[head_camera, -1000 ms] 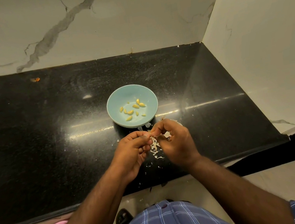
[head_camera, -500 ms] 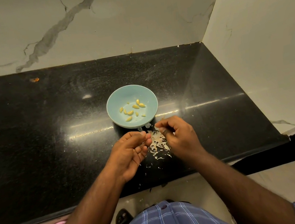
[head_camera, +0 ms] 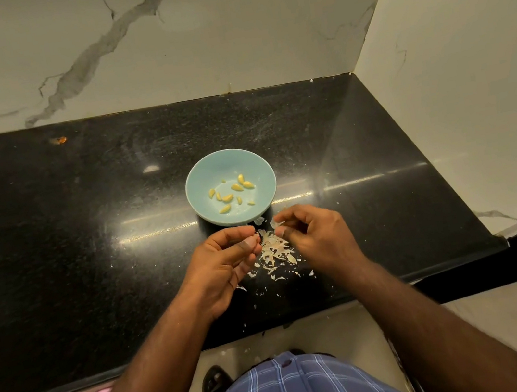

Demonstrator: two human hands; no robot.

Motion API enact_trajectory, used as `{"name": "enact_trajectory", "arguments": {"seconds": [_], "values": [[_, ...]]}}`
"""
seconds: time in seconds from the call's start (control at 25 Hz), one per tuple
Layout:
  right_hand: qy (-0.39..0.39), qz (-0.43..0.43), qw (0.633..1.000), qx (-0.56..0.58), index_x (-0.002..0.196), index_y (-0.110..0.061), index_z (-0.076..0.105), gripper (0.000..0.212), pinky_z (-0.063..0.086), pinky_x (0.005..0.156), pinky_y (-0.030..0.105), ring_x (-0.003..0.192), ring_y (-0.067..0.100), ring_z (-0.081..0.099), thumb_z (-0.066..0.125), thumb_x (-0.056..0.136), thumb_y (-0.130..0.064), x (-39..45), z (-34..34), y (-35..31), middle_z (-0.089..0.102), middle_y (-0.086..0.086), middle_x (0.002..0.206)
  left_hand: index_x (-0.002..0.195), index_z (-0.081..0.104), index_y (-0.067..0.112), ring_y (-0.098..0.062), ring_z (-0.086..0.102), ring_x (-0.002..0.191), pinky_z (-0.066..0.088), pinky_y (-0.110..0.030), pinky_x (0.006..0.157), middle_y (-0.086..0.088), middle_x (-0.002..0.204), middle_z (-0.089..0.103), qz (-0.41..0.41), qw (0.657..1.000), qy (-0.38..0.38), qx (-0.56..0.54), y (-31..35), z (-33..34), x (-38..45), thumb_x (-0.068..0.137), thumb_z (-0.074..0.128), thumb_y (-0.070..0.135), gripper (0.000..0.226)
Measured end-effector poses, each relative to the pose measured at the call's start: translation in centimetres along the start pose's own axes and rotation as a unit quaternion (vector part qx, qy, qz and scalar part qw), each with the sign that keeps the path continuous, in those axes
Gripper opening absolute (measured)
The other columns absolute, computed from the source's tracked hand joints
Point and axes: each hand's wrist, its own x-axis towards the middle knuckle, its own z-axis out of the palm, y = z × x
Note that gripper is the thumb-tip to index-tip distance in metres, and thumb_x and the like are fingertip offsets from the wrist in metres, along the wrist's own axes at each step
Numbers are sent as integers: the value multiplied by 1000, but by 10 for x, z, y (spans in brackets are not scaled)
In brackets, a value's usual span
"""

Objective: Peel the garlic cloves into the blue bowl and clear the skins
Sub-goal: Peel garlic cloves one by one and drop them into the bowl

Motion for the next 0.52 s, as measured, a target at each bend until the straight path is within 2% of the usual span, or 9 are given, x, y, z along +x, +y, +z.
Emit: {"name": "enact_trajectory", "arguments": {"seconds": [0.08,0.2,0.32,0.4,0.52], "values": [[-24,-10,999,20,107,-25,74,21,57,78,22,85,1,69,79,87,-21,-1,2,-6,74,-11,89,99,69,3,-15,73,71,58,-20,61,-11,83,74,28,999,6,30,1,2,-1,86,71,-5,15],[-55,7,997,56,107,-25,73,24,58,81,26,88,4,71,81,85,-25,0,9,-10,75,-8,91,96,67,4,-21,73,74,57,-23,61,-16,82,75,84,990,12,111,2,3,-1,82,77,-3,18],[-35,68,990,123,98,-22,73,18,60,79,28,83,10,73,81,84,-14,2,14,-12,76,-1,87,93,67,6,-19,72,74,57,-24,63,-13,82,75,137,976,15,170,1,4,-1,81,80,-3,20],[-21,112,980,162,94,-17,73,17,59,73,25,77,10,73,79,84,-5,4,14,-16,75,2,82,93,66,7,-16,72,76,58,-24,67,-9,82,76,171,965,19,200,-1,6,-3,81,80,-2,20],[-21,202,943,265,95,-6,70,17,52,61,22,66,11,66,74,84,7,7,11,-20,69,5,73,93,65,9,-19,74,83,60,-27,75,-8,86,77,227,944,12,238,-3,7,-4,82,80,0,21]]}}
